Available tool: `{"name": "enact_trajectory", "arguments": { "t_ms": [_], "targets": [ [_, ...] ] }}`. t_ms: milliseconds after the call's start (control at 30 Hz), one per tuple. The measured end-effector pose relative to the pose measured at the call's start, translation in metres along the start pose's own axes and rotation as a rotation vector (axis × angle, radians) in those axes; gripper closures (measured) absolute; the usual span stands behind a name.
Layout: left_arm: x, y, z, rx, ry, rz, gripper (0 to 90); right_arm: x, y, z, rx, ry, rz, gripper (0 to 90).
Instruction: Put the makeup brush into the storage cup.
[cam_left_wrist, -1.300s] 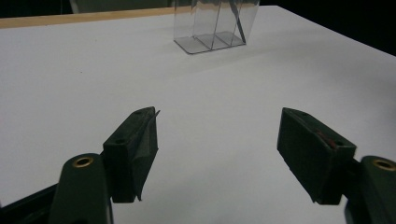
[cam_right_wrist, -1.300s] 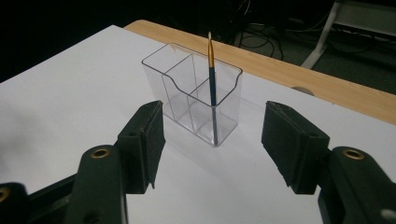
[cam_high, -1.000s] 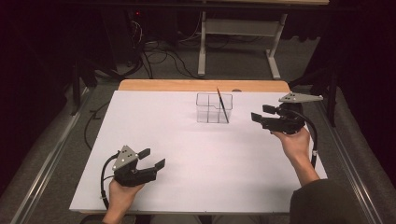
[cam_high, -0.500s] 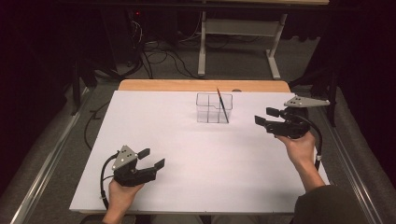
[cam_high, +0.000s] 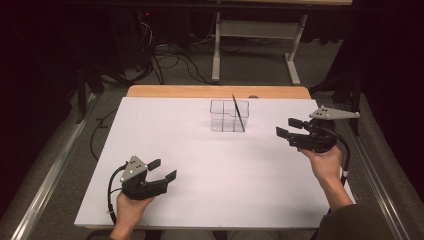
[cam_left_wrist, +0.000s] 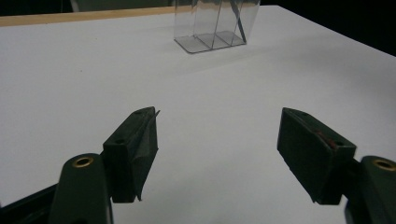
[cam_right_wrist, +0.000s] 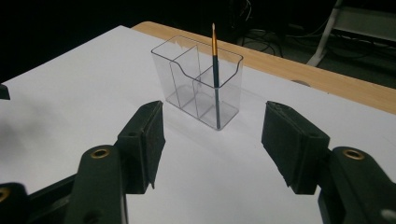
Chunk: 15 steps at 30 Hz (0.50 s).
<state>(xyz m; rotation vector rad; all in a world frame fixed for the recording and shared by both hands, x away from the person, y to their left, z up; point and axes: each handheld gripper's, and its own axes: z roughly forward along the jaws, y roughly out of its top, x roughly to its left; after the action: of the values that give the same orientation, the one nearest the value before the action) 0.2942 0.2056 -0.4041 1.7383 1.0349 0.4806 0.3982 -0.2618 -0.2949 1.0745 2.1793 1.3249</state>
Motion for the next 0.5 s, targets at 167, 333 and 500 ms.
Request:
{"name": "enact_trajectory", "arguments": {
  "t_ms": [167,333,500],
  "targets": [
    [0.0,0.0002,0.0,0.001,0.0,0.001,29.4,0.0001,-0.0032,-0.0035,-0.005,0.001,0.007,41.0],
    [-0.0001,0.0,-0.0001,0.001,0.001,0.001,29.4,0.0005,-0.0072,-0.0066,-0.011,0.005,0.008,41.1],
    [-0.0002,0.0002,0.0002,0.003,0.001,0.002,29.4,0.0018,-0.0106,-0.0105,-0.019,0.008,0.011,40.9]
  ]
}}
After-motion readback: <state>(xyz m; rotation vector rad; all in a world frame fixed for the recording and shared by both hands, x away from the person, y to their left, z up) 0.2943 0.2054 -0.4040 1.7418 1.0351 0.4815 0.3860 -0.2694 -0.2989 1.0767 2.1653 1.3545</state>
